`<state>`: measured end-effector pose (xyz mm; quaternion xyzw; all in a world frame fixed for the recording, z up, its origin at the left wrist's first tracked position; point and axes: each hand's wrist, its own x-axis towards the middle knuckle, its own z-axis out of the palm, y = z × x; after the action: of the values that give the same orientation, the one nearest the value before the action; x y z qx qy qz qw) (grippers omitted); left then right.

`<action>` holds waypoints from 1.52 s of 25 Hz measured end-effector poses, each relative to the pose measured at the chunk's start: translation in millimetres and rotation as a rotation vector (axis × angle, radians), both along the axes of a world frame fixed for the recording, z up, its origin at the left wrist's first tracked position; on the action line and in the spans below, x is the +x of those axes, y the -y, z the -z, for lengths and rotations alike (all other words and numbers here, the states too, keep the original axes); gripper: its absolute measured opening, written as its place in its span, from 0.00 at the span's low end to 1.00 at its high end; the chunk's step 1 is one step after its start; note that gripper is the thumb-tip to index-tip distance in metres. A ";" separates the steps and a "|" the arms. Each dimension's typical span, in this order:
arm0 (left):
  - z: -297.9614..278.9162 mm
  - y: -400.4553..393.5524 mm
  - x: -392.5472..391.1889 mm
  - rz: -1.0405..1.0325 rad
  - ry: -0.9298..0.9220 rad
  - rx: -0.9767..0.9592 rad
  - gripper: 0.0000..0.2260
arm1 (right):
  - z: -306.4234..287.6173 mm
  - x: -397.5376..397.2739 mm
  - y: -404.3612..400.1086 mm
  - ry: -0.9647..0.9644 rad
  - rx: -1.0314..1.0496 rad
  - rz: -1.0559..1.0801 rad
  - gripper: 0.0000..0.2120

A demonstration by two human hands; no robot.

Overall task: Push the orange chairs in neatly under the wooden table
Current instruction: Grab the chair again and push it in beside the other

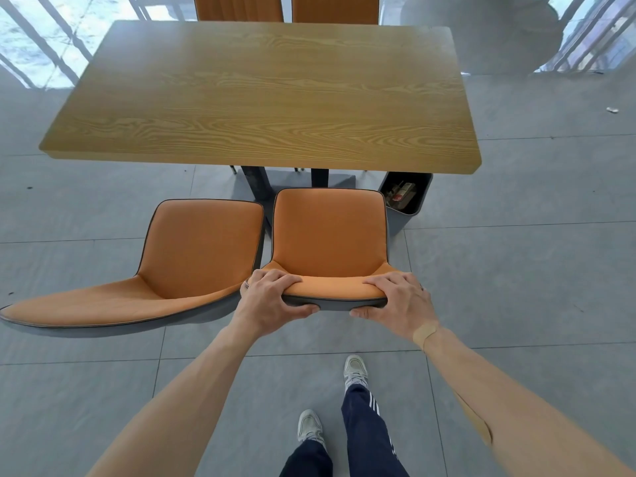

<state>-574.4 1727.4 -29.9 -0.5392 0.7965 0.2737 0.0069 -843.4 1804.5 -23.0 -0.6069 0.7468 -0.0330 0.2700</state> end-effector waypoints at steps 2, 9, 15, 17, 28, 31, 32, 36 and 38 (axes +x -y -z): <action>3.0 3.5 -0.7 -0.004 -0.003 0.000 0.37 | 1.6 -2.0 2.3 -0.004 0.003 0.001 0.41; 4.4 20.8 3.4 0.017 0.007 0.016 0.36 | 4.9 3.7 14.0 -0.033 -0.004 0.003 0.38; 8.5 17.4 4.1 0.008 -0.020 -0.027 0.34 | 7.1 2.0 12.9 -0.067 -0.011 -0.025 0.41; 7.0 17.1 4.4 0.004 -0.014 -0.023 0.34 | 5.2 2.0 13.9 -0.054 0.002 -0.021 0.41; -39.1 3.6 65.3 -0.205 -0.056 0.169 0.34 | -38.3 61.7 70.5 0.020 0.233 -0.257 0.35; -59.8 -14.7 126.0 -0.279 -0.116 0.149 0.35 | -48.4 129.3 81.0 0.075 0.156 -0.364 0.31; -66.3 -22.9 154.2 -0.316 -0.142 0.127 0.33 | -52.5 160.2 81.6 0.088 0.130 -0.416 0.31; -89.0 -50.8 262.6 -0.395 -0.185 0.032 0.30 | -72.4 272.0 75.0 0.173 0.041 -0.535 0.31; -97.7 -64.9 318.5 -0.445 -0.170 0.010 0.29 | -81.0 325.0 70.3 0.193 0.011 -0.576 0.29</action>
<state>-255.9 1792.3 67.8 -0.6763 0.6544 0.3168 -0.1182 -518.4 1734.2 58.0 -0.7862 0.5152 -0.0087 0.3412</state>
